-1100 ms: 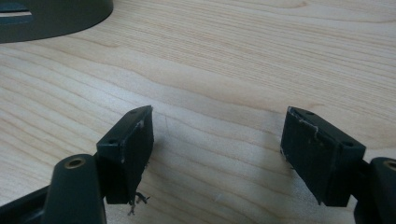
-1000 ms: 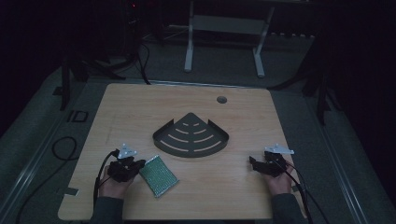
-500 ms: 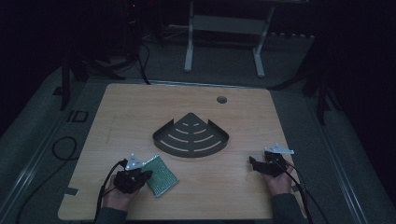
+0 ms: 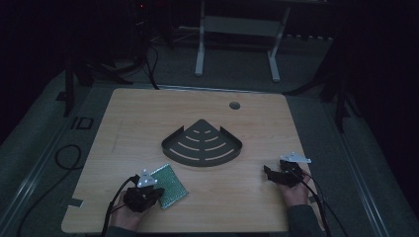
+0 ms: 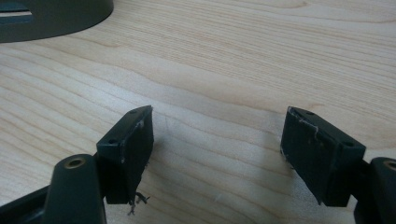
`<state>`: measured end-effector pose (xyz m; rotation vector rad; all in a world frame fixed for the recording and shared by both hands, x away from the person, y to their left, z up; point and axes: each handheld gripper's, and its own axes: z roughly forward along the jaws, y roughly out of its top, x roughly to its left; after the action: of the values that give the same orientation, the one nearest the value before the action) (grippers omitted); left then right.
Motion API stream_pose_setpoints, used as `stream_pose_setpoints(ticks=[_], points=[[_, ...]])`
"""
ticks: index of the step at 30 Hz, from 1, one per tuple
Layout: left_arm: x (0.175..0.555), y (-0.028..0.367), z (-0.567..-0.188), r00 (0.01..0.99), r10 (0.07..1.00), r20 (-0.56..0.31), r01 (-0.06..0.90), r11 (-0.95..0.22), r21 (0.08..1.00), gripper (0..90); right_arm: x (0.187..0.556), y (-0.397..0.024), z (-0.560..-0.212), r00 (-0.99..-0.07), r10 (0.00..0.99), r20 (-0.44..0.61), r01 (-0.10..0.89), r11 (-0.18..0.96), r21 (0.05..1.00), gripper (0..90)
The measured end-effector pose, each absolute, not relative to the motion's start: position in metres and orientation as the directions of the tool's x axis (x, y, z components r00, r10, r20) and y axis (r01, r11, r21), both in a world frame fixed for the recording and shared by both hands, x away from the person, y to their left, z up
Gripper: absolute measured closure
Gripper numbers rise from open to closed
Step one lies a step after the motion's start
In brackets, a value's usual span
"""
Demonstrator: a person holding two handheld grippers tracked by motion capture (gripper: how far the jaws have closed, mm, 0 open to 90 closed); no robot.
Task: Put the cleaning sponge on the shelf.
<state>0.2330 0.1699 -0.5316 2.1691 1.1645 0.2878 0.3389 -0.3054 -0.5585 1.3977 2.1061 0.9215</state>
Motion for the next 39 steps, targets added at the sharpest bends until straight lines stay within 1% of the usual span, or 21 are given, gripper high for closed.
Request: stream_pose_setpoints(ticks=[15, 17, 33, 35, 39], points=[[0.247, 0.192, -0.529, 0.494, 0.864, -0.099, 0.719, -0.342, 0.606, 89.7, 0.339, -0.305, -0.559, -0.387, 0.922, -0.003, 0.623, 0.264, 0.736, 25.0], [0.25, 0.195, -0.528, 0.485, 0.871, -0.076, 0.724, -0.352, 0.593, 89.8, 0.339, -0.305, -0.559, -0.387, 0.922, -0.003, 0.623, 0.264, 0.736, 25.0], [0.277, 0.215, -0.523, 0.476, 0.879, -0.028, 0.746, -0.387, 0.542, 89.7, 0.339, -0.305, -0.559, -0.387, 0.922, -0.004, 0.623, 0.265, 0.736, 25.0], [0.281, 0.218, -0.522, 0.475, 0.879, -0.032, 0.752, -0.387, 0.534, 88.9, 0.339, -0.305, -0.559, -0.387, 0.922, -0.003, 0.623, 0.265, 0.736, 25.0], [0.287, 0.221, -0.518, 0.51, 0.859, -0.05, 0.739, -0.407, 0.537, 84.7, 0.339, -0.305, -0.559, -0.387, 0.922, -0.003, 0.623, 0.265, 0.736, 25.0]])
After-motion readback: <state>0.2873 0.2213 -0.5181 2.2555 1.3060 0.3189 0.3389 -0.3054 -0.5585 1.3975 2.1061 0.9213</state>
